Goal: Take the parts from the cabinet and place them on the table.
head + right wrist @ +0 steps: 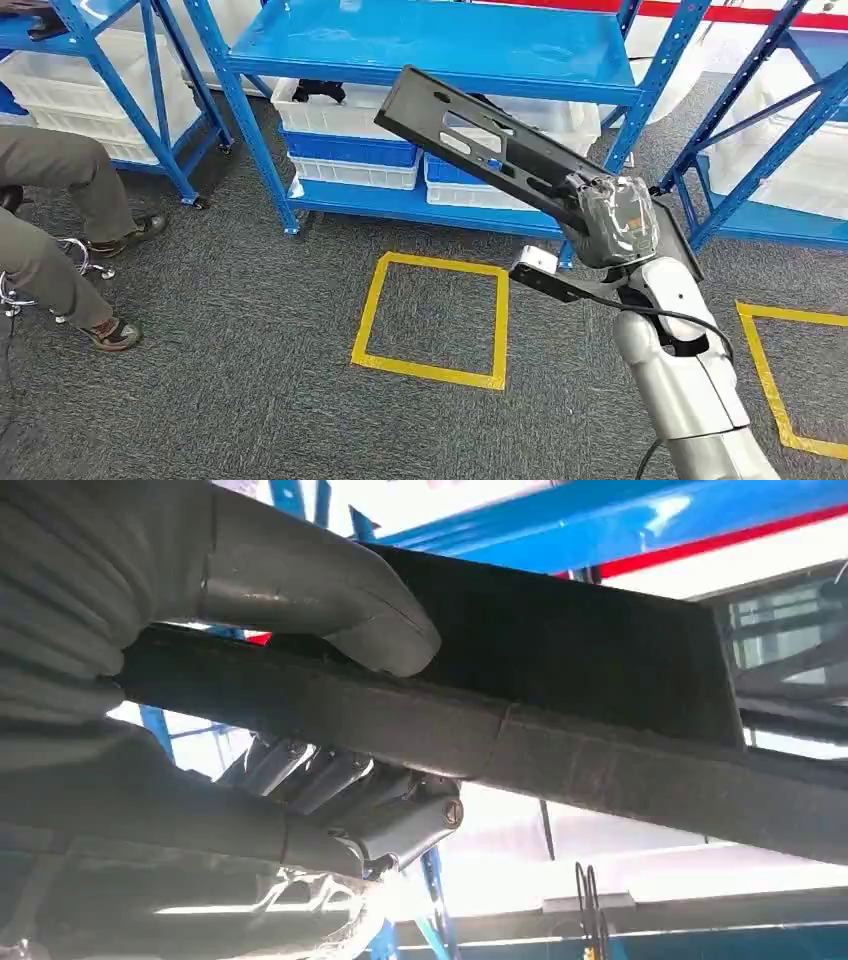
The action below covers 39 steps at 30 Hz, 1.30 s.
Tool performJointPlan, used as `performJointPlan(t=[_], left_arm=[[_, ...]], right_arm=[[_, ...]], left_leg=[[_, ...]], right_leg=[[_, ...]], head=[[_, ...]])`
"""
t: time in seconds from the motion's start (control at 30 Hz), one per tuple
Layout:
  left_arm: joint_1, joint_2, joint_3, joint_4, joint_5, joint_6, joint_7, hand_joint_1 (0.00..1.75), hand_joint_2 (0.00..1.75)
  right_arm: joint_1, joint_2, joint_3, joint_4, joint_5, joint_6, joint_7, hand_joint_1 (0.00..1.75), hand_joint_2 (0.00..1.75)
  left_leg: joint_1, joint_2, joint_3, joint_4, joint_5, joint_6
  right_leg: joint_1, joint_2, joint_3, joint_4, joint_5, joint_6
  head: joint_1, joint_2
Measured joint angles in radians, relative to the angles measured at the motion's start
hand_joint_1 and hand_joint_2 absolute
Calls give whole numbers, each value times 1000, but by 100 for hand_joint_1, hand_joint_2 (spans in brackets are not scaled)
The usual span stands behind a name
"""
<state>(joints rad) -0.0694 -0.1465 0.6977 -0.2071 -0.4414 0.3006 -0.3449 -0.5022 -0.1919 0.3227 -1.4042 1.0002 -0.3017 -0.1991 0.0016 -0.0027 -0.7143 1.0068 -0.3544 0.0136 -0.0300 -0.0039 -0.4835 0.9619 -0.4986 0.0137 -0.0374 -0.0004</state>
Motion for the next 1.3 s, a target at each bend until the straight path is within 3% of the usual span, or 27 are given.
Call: performJointPlan(t=[0.03,0.07,0.1,0.13,0.17,0.2,0.27,0.3,0.33,0.43,0.47,0.5,0.53,0.57,0.63,0.67,0.7,0.77,0.8,0.83,0.87,0.9,0.93,0.97,1.03,1.1,1.3], left_arm=[[1,0,0,0,-2,0,-5,0,175],[1,0,0,0,-7,2,-8,0,175],[1,0,0,0,-9,5,-11,0,175],[1,0,0,0,-10,8,-15,0,175],[1,0,0,0,-10,15,-18,0,175],[1,0,0,0,-10,20,-21,0,175],[0,0,0,0,-10,28,-27,0,175],[-4,0,0,0,-10,31,-29,0,175],[-5,-1,0,0,-10,31,-29,0,175],[-3,0,0,0,-11,36,-32,0,175],[-3,0,0,0,-11,36,-32,0,175],[-3,-4,0,0,-11,36,-33,0,175],[-3,-3,0,0,-11,36,-33,0,175],[-3,-3,0,0,-12,36,-34,0,175],[-3,-4,0,0,-12,36,-34,0,175],[-2,-5,0,0,-12,36,-34,0,175],[-2,-5,0,0,-12,36,-34,0,175],[-2,-5,0,0,-12,36,-34,0,175],[-2,-6,0,0,-12,36,-34,0,175],[-2,-5,0,0,-12,36,-34,0,175],[-2,-5,0,0,-15,36,-34,0,175],[-2,-5,0,0,-19,36,-34,0,175],[-1,-5,0,0,-22,36,-34,0,175],[-1,-4,0,0,-24,35,-34,0,175],[-2,-3,0,0,-29,34,-36,0,175],[-1,-3,0,0,-31,34,-36,0,175],[-2,-2,0,0,-32,37,-36,0,175]], right_arm=[[9,0,-5,-5,7,-2,0,175,175],[15,0,-9,-10,13,-3,0,175,175],[20,1,-14,-13,21,-5,0,175,175],[24,1,-17,-14,26,-6,0,175,175],[29,1,-22,-16,27,-7,1,175,175],[33,1,-30,-20,28,-7,1,175,175],[33,1,-42,-28,27,-10,2,175,175],[33,1,-51,-35,24,-13,2,175,175],[32,-1,-60,-42,23,-15,2,175,175],[33,-2,-72,-46,20,-26,0,175,175],[34,-4,-78,-47,20,-27,0,175,175],[35,-7,-82,-48,20,-27,0,175,175],[34,-9,-85,-48,20,-28,0,175,175],[35,-11,-88,-48,20,-28,0,175,175],[39,-13,-88,-48,20,-28,0,175,175],[42,-14,-88,-48,20,-28,0,175,175],[45,-15,-88,-48,20,-28,0,175,175],[45,-16,-88,-48,20,-29,0,175,175],[43,-16,-88,-49,20,-29,0,175,175],[43,-15,-89,-49,20,-29,0,175,175],[44,-17,-91,-50,20,-33,0,175,175],[46,-17,-93,-50,21,-37,0,175,175],[48,-16,-95,-50,22,-40,0,175,175],[50,-16,-99,-51,22,-44,0,175,175],[54,-18,-104,-51,29,-51,0,175,175],[62,-19,-107,-51,26,-58,-3,175,175],[82,-20,-117,-51,0,-66,-21,175,175]], left_leg=[[4,0,-16,60,-68,-4],[7,-1,-36,137,-123,-10],[11,0,-59,225,-161,-18],[15,0,-71,292,-172,-24],[20,0,-60,304,-162,-28],[26,1,-26,269,-137,-32],[35,2,102,96,-98,-38],[38,0,150,15,-122,-39],[29,-5,154,19,-114,-29],[20,-5,138,14,-111,-9],[25,-1,138,-3,-97,8],[23,1,136,-8,-89,18],[22,2,130,-8,-83,27],[21,2,123,-8,-79,29],[17,3,109,-6,-69,30],[15,3,105,-6,-65,30],[15,3,100,-6,-61,27],[16,2,96,-4,-55,21],[16,2,94,-1,-52,16],[8,1,91,0,-50,9],[7,2,90,0,-48,6],[6,1,85,4,-53,14],[7,1,84,1,-43,34],[8,1,83,-1,-41,34],[12,1,83,-7,-32,20],[12,0,83,-13,-27,11],[11,0,79,-9,-27,14]], right_leg=[[1,-2,-10,1,13,-15],[1,-3,-20,1,22,-15],[1,-3,-30,2,29,-12],[1,-3,-41,4,38,-11],[0,-3,-49,6,42,-5],[-2,-3,-59,12,47,-3],[-8,-2,-76,27,51,4],[-7,-3,-84,37,52,7],[0,-2,-94,40,56,17],[5,-1,-99,35,71,41],[13,0,-106,38,71,49],[6,1,-123,63,49,44],[7,1,-146,119,12,34],[7,1,-182,203,-28,28],[8,2,-241,355,-85,32],[8,2,-237,361,-84,39],[8,2,-206,318,-70,46],[6,1,-95,135,-14,62],[2,1,-39,38,2,62],[18,2,-41,34,3,48],[16,4,-41,31,9,37],[2,4,-40,28,12,34],[7,4,-42,30,13,32],[10,4,-44,30,16,26],[14,4,-49,31,20,19],[15,4,-52,31,23,15],[10,4,-53,31,25,14]], head=[[-3,0],[-2,0],[-3,0],[-2,0],[-3,0],[-3,0],[-5,0],[-5,0],[-3,0],[0,0],[-1,0],[0,0],[4,0],[8,0],[11,0],[11,0],[11,0],[14,0],[15,0],[16,0],[15,0],[12,0],[12,0],[13,0],[12,0],[12,0],[12,0]])
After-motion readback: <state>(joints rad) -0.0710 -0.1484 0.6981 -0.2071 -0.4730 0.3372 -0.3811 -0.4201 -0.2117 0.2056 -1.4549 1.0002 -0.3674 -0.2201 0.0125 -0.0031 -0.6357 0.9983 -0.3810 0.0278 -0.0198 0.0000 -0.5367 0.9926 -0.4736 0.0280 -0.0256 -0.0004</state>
